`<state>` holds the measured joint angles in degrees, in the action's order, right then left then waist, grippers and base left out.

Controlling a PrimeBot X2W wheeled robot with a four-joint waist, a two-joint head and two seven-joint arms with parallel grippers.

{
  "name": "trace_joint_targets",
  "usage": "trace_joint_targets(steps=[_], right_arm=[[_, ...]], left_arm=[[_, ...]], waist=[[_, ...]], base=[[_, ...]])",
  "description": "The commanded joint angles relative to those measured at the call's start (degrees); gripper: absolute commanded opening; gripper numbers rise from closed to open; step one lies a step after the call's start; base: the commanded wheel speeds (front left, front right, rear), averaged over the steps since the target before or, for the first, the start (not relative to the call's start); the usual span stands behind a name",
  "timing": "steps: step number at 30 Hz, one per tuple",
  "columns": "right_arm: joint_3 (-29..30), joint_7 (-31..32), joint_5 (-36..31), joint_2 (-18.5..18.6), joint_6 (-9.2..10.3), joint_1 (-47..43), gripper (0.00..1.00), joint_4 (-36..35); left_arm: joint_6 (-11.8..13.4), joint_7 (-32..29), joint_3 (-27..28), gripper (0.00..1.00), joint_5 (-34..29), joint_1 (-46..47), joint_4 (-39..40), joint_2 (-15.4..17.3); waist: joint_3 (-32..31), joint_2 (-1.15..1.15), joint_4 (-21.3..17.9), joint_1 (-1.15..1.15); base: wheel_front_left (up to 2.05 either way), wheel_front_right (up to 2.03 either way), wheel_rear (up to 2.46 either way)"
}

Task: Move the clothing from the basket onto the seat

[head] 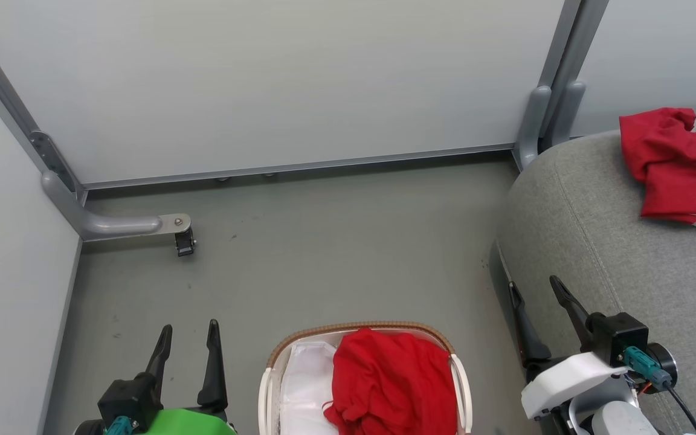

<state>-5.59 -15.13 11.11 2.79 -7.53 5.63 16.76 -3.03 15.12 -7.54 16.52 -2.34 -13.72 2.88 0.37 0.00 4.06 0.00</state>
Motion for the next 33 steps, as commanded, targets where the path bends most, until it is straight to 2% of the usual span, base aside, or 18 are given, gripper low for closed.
trace_joint_targets(steps=[1, 15, 21, 29, 33], right_arm=[[0.12, -0.03, -0.08, 0.20, 0.08, -0.45, 1.00, 0.12], [0.73, -0.03, -0.71, 0.20, 0.08, 0.40, 1.00, -0.48], [2.57, -0.03, -1.56, 0.20, 0.08, 1.50, 1.00, -1.34], [6.26, -0.03, -3.63, 0.20, 0.08, 4.93, 1.00, -3.75], [8.91, -0.03, -5.42, 0.20, 0.08, 8.41, 1.00, -6.83]], left_arm=[[-0.10, 0.05, -0.04, 1.00, -0.54, -0.42, -0.10, 0.01], [-0.20, 0.05, -0.29, 1.00, -0.63, 0.67, 0.14, 0.01], [-1.05, 0.05, -2.53, 1.00, -3.11, 3.24, -0.72, 0.02], [-2.87, 0.05, -11.10, 1.00, -5.65, 12.45, -10.19, 0.04], [-3.64, 0.05, -19.27, 1.00, -6.19, 21.06, -18.22, 0.07]], waist=[[-0.02, 0.00, 0.02, 0.00], [0.85, 0.00, -0.11, 0.00], [2.93, 0.00, 0.12, 0.00], [8.71, 0.00, -0.38, 0.00], [14.89, 0.00, -1.82, 0.00]], base=[[0.00, 0.00, 0.00], [0.00, 0.00, 0.00], [0.00, 0.00, 0.00], [0.00, 0.00, 0.00], [0.00, 0.00, 0.00]])
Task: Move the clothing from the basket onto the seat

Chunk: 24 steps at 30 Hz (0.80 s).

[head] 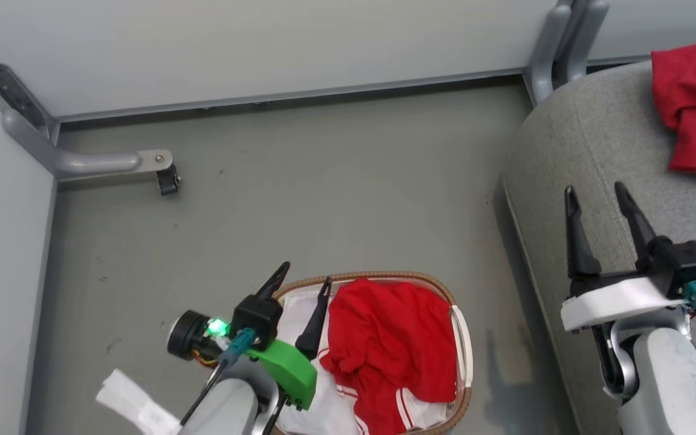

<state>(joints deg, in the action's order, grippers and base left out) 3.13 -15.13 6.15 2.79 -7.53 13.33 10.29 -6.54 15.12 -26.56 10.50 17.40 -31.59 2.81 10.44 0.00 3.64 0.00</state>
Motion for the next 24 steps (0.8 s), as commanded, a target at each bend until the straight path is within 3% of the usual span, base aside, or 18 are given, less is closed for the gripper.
trace_joint_targets(steps=[1, 10, 24], right_arm=[[0.67, -0.03, -0.64, 0.20, 0.08, 1.35, 1.00, -0.97], [2.03, -0.03, -0.95, 0.18, 0.08, 7.31, 1.00, -7.52], [-1.82, -0.02, 4.34, 0.15, 0.08, 15.05, 1.00, -13.04]], left_arm=[[-0.29, 0.05, -1.89, 1.00, -0.15, 2.82, -1.77, 0.16], [-0.78, -1.31, -14.46, 1.00, 2.36, 15.64, -16.20, 0.22], [0.83, -3.78, -20.83, 1.00, 7.96, 25.77, -30.05, 0.25]], waist=[[5.91, 0.00, -1.70, 0.00], [18.34, 0.00, -6.42, 0.00], [33.90, 0.00, -13.66, 0.00]], base=[[0.00, 0.00, 0.00], [0.00, 0.00, 0.00], [0.00, 0.00, 0.00]])
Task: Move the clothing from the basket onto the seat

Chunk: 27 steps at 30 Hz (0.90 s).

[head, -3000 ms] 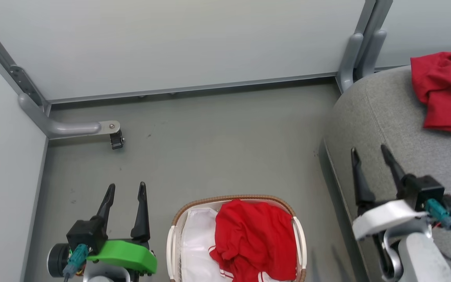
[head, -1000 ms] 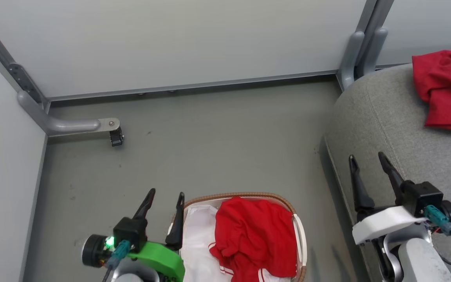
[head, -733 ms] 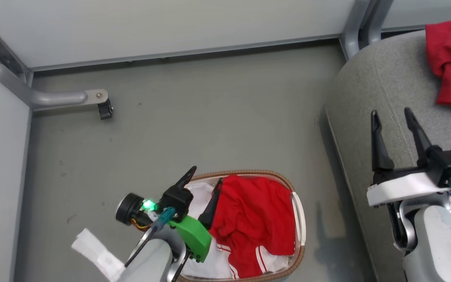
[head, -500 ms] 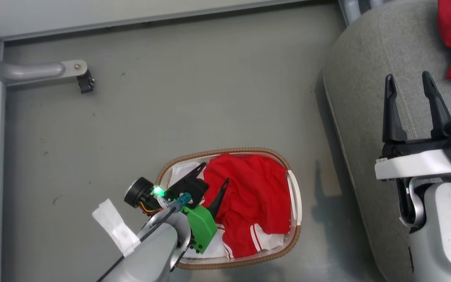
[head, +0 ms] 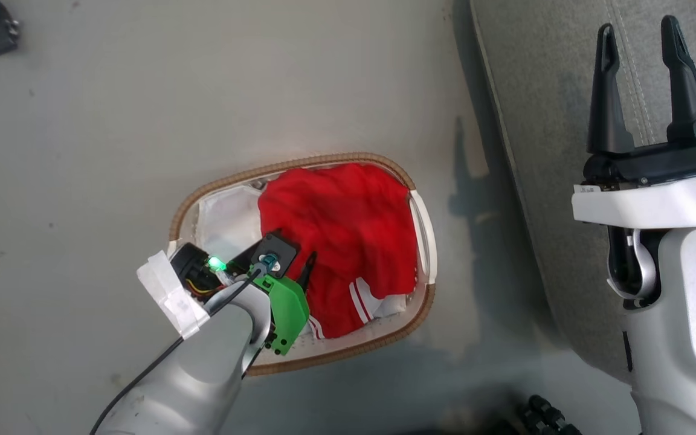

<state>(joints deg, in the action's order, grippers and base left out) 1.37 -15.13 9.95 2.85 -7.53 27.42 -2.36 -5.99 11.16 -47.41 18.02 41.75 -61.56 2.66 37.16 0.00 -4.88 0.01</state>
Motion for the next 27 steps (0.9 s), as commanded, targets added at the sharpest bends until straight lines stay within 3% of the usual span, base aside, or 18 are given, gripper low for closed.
trace_joint_targets(steps=[1, 11, 23, 26, 27], right_arm=[[-0.37, -0.02, 0.77, 0.08, 0.08, 1.45, 1.00, -0.66], [-1.47, -0.02, 2.03, 0.08, 0.08, 4.12, 1.00, -2.42], [-2.46, -0.03, 3.88, 0.09, 0.08, 5.03, 1.00, -2.40], [-2.62, -0.03, 4.08, 0.10, 0.08, 4.87, 1.00, -2.37], [-2.57, -0.03, 4.07, 0.09, 0.08, 4.80, 1.00, -2.33]], left_arm=[[0.60, 0.36, -0.08, 1.00, 1.03, 1.96, -0.55, 0.41], [4.55, -0.11, -1.44, 1.00, 2.70, 6.85, -7.11, 0.41], [5.78, 1.65, -0.22, 1.00, 5.10, 9.48, -10.87, 0.40], [5.85, 1.71, -0.24, 0.19, 5.41, 9.27, -11.30, 0.40], [5.82, 1.79, -0.28, 0.00, 5.56, 9.17, -11.41, 0.40]], waist=[[8.21, 0.00, -5.42, -0.01], [13.56, 0.00, -7.68, -0.01], [15.08, 0.00, -9.60, -0.01], [14.85, 0.00, -9.84, -0.01], [14.74, 0.00, -9.80, -0.01]], base=[[0.00, 0.00, 0.00], [0.00, 0.00, 0.00], [0.00, 0.00, 0.00], [0.00, 0.00, 0.00], [0.00, 0.00, 0.00]])
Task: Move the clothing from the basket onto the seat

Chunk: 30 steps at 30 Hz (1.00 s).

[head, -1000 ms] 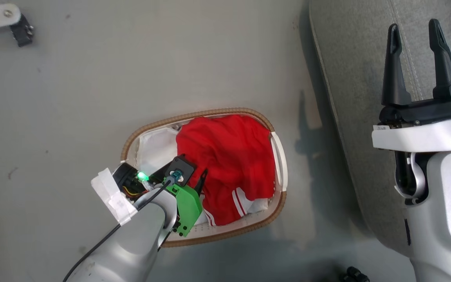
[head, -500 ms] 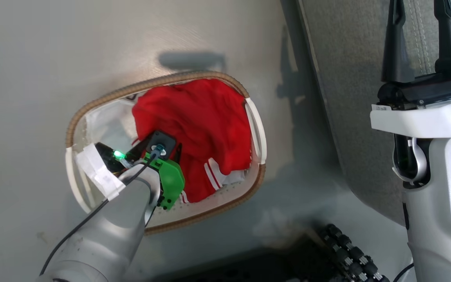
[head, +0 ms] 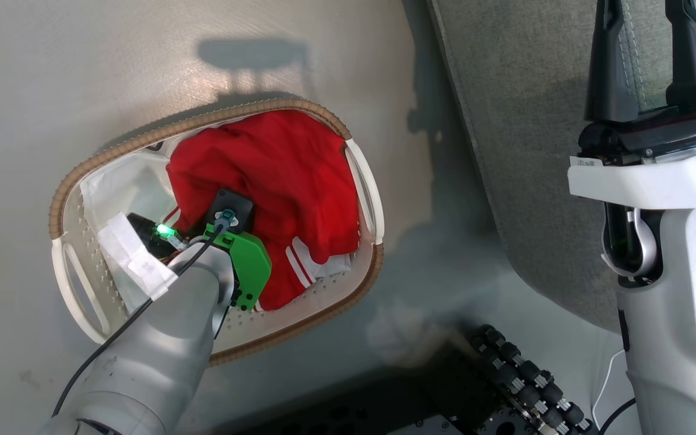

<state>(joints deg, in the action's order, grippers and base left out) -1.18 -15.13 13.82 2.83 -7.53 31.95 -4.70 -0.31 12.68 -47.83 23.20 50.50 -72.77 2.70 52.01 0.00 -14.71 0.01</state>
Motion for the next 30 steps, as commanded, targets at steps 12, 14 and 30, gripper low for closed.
trace_joint_targets(steps=[12, 14, 30], right_arm=[[-0.64, -0.03, -0.97, 0.14, 0.08, -1.77, 1.00, 3.08], [-0.76, -0.02, -1.51, 0.14, 0.08, -2.16, 1.00, 3.70], [-0.21, -0.02, -5.12, 0.16, 0.08, -9.79, 1.00, 9.67]], left_arm=[[-1.82, 2.47, -1.51, 0.00, 0.04, -2.52, 3.13, 0.31], [-2.14, 2.52, -1.57, 0.00, -0.43, -3.08, 5.29, 0.31], [-2.67, 2.56, -0.35, 0.00, -6.22, -14.84, 30.10, 5.87]], waist=[[-6.46, 0.00, 3.60, -0.01], [-8.08, 0.00, 4.38, -0.01], [-25.65, 0.00, 10.48, -0.01]], base=[[0.00, 0.00, 0.00], [0.00, 0.00, 0.00], [0.00, 0.00, 0.00]])
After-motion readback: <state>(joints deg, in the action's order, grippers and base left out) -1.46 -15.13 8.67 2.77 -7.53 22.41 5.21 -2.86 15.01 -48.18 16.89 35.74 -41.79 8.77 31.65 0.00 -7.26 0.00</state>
